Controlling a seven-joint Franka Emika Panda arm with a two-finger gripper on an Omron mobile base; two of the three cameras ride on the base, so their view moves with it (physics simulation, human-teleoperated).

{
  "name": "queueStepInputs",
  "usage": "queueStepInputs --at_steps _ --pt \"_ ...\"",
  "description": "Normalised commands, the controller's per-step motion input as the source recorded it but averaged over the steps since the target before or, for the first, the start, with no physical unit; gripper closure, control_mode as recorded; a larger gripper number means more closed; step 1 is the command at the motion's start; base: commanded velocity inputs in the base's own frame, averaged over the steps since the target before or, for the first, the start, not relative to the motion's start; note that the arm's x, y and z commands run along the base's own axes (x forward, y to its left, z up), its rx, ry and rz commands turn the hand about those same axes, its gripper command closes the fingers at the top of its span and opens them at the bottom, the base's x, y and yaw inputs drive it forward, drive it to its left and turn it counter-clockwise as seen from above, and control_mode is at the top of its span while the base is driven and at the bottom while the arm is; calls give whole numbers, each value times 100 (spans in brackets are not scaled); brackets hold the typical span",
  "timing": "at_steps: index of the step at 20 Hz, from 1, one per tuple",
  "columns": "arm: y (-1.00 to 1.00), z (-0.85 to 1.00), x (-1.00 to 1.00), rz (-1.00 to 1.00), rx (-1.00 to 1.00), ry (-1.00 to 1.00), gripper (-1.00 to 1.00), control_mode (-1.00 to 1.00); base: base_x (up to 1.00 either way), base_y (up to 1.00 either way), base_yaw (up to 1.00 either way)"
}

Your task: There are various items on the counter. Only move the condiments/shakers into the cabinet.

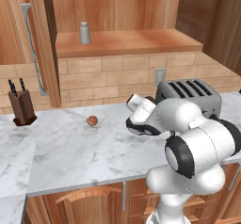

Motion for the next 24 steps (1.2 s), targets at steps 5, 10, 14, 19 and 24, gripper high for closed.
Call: queueStepInputs --at_steps 5,10,14,19,24 --pt "43 94 -51 12 -3 -5 100 -100 0 0 0" --pt "29 100 -36 23 0 0 100 -100 0 0 0" --pt "36 100 -18 29 0 1 100 -100 0 0 0" --pt "37 100 -7 32 0 2 100 -100 0 0 0" --pt "35 100 0 31 5 6 100 -100 0 0 0"
